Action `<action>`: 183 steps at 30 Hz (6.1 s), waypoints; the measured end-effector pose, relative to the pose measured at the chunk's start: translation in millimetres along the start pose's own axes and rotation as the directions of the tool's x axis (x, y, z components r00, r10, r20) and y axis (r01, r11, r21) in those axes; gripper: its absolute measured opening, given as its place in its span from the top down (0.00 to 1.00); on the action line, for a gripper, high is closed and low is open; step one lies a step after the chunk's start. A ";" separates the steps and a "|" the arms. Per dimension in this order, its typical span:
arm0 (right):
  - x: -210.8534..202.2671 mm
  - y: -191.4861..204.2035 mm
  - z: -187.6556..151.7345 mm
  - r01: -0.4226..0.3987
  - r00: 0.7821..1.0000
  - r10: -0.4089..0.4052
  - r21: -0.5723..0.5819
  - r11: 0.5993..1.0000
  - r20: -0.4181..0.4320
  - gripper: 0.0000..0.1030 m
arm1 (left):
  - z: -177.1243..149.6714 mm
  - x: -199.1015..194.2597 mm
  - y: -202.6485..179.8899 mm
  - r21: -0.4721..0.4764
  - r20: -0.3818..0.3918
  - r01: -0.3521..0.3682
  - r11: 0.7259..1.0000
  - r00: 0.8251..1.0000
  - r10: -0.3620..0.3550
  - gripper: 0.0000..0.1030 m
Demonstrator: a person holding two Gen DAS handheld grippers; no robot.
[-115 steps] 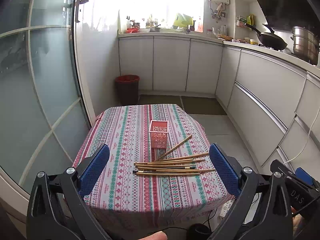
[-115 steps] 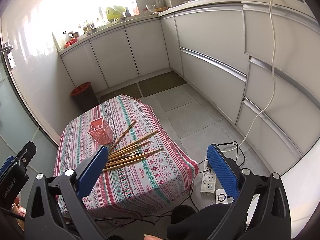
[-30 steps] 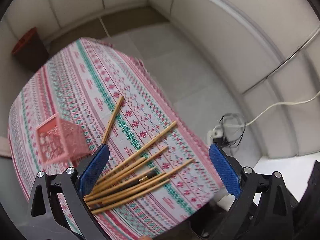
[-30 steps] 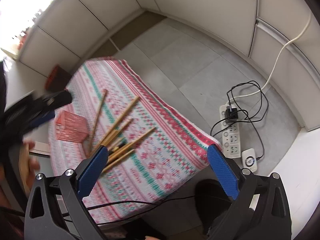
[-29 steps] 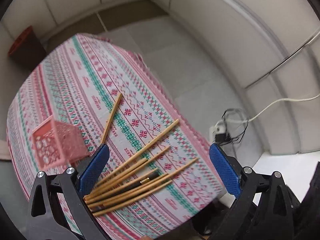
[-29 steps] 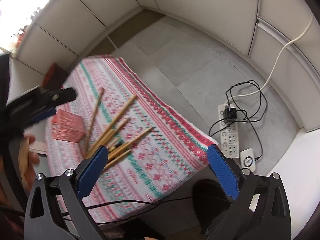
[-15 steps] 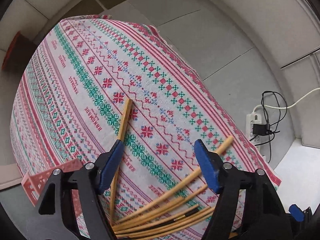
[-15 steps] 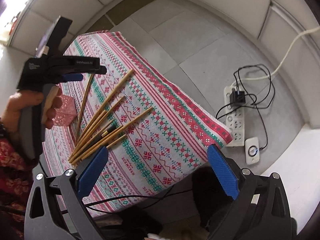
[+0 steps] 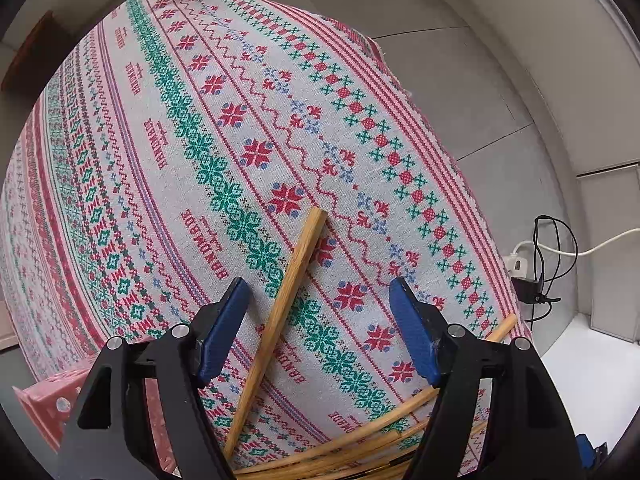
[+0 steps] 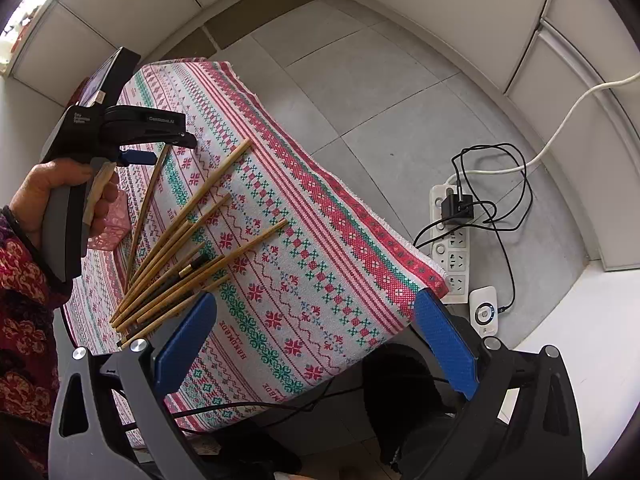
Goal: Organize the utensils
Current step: 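Lower the left tool onto the wooden chopstick pile and grasp one chopstick, then grasp a chopstick with the right tool while the left tool lifts its chopstick upright, then carry both chopsticks upright over the pink holder while the left tool opens to drop its chopstick, then open the right tool to drop its chopstick into the pink holder, then move the left tool back to the pile and grasp another chopstick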
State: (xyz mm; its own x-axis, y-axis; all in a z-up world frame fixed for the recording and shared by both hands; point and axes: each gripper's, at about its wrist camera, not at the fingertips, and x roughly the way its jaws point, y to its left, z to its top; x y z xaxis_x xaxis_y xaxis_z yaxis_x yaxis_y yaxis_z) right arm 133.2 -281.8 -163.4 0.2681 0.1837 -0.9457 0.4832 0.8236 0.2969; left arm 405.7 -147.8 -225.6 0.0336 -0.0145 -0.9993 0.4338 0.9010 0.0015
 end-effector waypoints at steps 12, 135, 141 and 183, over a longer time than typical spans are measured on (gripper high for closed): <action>15.9 -7.9 -2.8 -0.066 0.995 0.072 0.081 0.995 -0.070 0.06 | -54.6 -36.1 -35.7 0.078 0.203 -0.063 0.995 0.978 0.046 0.94; -119.7 278.5 46.4 -0.185 0.877 0.390 -0.554 0.812 0.279 0.62 | -249.9 -307.8 135.8 -0.367 0.830 0.250 0.896 0.522 0.195 0.59; -140.5 266.9 33.7 -0.138 0.852 0.379 -0.543 0.828 0.361 0.43 | -256.3 -309.0 133.0 -0.383 0.811 0.226 0.896 0.546 0.209 0.45; -57.0 3.5 -17.8 -0.072 0.990 0.080 -0.065 0.995 0.116 0.08 | -151.9 -42.0 -68.4 0.183 0.150 -0.005 0.983 0.988 -0.023 0.56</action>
State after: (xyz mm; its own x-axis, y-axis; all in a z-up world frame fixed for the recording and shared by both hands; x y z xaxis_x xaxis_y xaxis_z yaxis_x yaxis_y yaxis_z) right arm 104.8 -279.8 -110.9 0.4003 0.1854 -0.8974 0.4071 0.8414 0.3554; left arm 237.9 -143.0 -189.3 0.1580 -0.1002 -0.9823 0.5915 0.8062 0.0129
